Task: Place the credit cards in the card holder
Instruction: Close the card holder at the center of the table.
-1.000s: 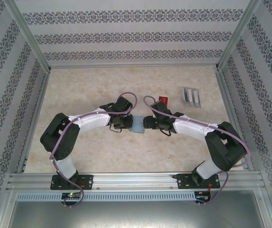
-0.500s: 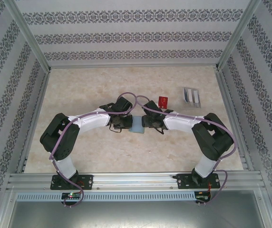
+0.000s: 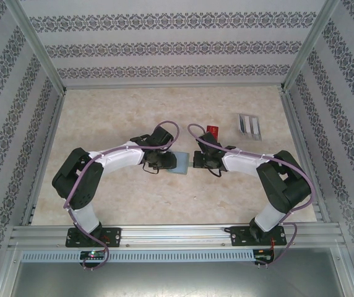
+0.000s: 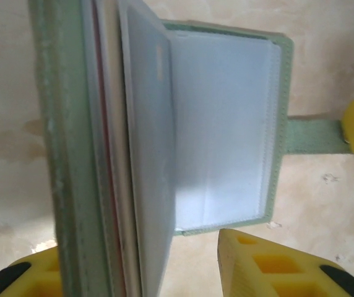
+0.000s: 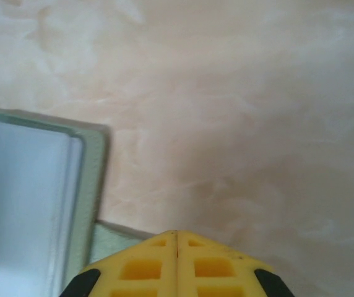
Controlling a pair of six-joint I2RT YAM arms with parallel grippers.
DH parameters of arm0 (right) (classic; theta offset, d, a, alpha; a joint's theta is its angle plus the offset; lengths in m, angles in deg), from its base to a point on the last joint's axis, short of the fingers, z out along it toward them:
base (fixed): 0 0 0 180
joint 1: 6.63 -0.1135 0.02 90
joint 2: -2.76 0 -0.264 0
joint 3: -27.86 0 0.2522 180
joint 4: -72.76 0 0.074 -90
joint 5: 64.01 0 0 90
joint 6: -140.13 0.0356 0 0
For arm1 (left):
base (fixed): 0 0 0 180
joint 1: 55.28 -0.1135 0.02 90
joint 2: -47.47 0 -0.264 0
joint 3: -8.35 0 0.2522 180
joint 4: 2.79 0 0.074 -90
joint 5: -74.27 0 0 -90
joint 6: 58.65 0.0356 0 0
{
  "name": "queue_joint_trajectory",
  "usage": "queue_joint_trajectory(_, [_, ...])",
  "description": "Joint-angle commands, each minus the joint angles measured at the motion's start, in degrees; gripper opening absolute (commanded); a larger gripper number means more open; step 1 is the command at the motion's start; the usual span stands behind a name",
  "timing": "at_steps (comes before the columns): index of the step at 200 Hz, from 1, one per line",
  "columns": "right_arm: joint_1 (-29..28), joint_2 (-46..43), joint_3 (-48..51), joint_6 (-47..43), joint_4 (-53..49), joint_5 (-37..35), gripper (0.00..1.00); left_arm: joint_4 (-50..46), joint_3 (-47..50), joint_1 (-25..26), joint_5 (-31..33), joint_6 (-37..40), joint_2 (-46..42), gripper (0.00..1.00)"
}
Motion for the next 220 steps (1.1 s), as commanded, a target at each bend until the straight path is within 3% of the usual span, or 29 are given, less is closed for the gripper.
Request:
queue_joint_trajectory(1, [0.9, 0.5, 1.8, 2.0, 6.4, 6.8, 0.04, 2.8, -0.8, 1.4, -2.6, 1.6, -2.7, 0.43])
queue_joint_trajectory(44, [3.7, 1.7, 3.5, 5.9, 12.1, 13.0, 0.01, 6.1, -2.0, 1.9, -5.8, 2.4, -1.5, 0.43])
queue_joint_trajectory(87, [7.0, -1.4, 6.5, 8.1, 14.2, 15.6, 0.26, 5.9, -3.9, 2.2, -6.2, 3.5, 1.3, 0.40])
queue_joint_trajectory(97, [7.9, -2.4, 7.1, 7.9, 14.0, 16.7, 0.33, 6.3, -4.0, 2.1, -6.3, 3.6, 2.4, 0.34])
queue_joint_trajectory(112, [8.5, -3.5, 7.5, 6.5, 13.5, 18.8, 0.38, 6.9, -4.1, 2.1, -6.2, 3.6, 3.8, 0.11])
queue_joint_trajectory(126, [8.8, -4.4, 8.1, 5.9, 12.6, 18.8, 0.38, 7.8, -4.1, 2.1, -6.8, 3.7, 4.6, 0.04])
queue_joint_trajectory(183, [10.8, -5.7, 10.9, 8.8, 13.7, 22.9, 0.45, 9.9, -5.2, 2.1, -9.9, 2.0, 6.4, 0.04])
queue_joint_trajectory(220, [10.6, -4.5, 12.1, 16.0, 20.9, 28.3, 0.47, 8.0, -6.6, 1.7, -11.9, 0.2, 7.7, 0.04])
